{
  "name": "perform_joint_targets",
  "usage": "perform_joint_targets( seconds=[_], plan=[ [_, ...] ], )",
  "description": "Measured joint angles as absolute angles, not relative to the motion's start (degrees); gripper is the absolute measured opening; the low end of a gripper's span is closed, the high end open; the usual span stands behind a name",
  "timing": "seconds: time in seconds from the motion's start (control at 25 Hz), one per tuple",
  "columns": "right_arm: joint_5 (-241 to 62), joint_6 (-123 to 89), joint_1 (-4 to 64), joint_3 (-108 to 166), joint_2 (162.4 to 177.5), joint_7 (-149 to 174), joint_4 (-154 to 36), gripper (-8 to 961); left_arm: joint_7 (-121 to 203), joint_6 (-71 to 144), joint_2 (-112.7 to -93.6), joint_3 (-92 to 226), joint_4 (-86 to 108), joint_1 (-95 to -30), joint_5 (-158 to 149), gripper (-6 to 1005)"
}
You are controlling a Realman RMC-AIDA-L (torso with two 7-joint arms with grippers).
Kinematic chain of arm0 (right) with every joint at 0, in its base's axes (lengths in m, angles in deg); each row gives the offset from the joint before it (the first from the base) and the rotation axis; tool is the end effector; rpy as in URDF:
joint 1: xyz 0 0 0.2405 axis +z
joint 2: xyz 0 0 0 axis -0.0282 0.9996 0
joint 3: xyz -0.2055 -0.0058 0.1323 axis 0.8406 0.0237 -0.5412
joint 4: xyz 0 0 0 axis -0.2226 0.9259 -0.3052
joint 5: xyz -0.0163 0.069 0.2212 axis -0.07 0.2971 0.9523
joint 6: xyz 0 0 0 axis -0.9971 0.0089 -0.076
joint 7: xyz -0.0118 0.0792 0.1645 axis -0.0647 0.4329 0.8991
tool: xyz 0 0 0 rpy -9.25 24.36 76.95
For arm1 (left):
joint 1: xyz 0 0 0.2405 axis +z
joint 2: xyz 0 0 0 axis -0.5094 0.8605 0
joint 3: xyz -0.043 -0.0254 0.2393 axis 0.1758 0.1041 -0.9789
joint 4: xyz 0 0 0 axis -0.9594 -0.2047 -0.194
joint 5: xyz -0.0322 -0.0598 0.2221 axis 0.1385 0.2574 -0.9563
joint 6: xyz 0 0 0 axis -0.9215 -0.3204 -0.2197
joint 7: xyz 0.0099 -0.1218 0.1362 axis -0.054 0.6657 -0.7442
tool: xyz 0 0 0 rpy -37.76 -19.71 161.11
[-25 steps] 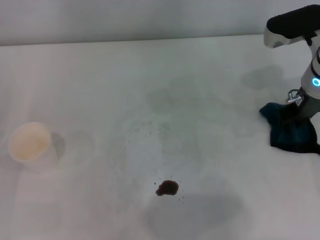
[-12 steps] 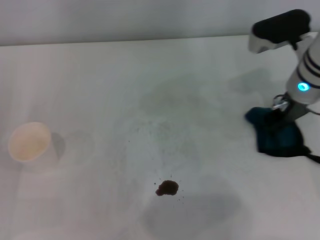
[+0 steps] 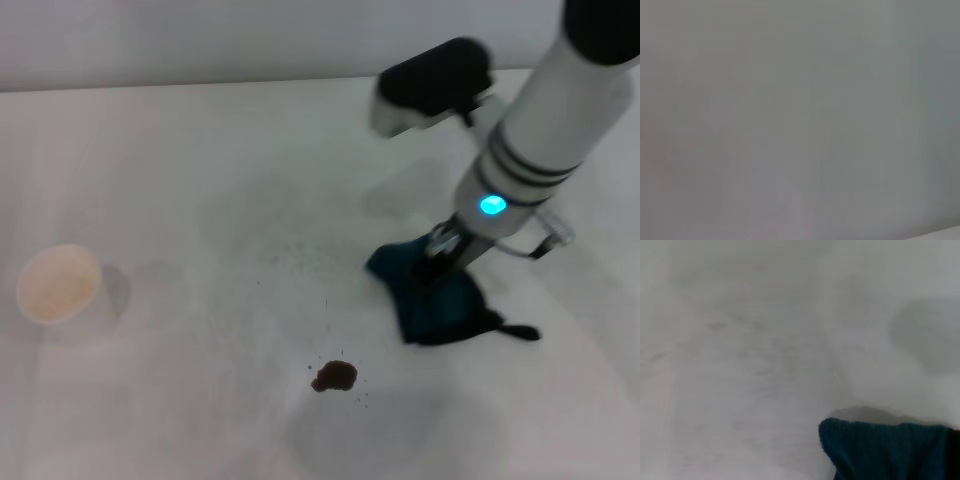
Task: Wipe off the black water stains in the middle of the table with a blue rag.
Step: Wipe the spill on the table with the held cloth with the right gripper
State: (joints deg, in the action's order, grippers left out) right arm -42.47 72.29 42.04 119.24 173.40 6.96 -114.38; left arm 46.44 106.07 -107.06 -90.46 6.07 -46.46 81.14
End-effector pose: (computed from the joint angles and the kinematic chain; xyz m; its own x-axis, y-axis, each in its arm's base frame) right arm 0.2029 0.3749 -0.0894 0.4229 -0.8753 0.2343 -0.6722 -0.4765 -0.5667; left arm -0.3994 0.2940 0.0069 0.8530 0.0004 0.5219 0.5198 -0.0904 -0.8495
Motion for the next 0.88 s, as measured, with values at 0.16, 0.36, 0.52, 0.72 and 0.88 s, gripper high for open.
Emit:
perform_joint_targets(
  seconds=[0.16, 0.36, 0.52, 0.72, 0.88],
  plan=[
    [-36.8, 70.5, 43.4, 126.6, 173.43, 9.5, -115.1, 93, 46.4, 106.1, -107.09, -90.5, 6.1, -46.5, 81.1, 835],
    [-30.9, 67.5, 44.3, 133.4, 173.43, 11.7, -116.3, 93, 46.4, 106.1, -107.08, -90.5, 6.1, -46.6, 81.1, 835],
    [-26.5, 65.7, 44.6, 137.7, 173.43, 11.9, -116.7, 93, 46.4, 106.1, -107.02, -90.5, 6.1, -46.9, 81.1, 835],
    [-22.7, 63.9, 45.1, 142.0, 173.41, 12.0, -116.4, 93, 45.9, 106.0, -107.03, -90.5, 6.2, -47.2, 81.1, 835],
    [-22.9, 63.8, 45.3, 142.5, 173.37, 12.1, -116.4, 92, 44.2, 106.0, -107.19, -90.5, 6.5, -46.9, 81.1, 834]
  ],
)
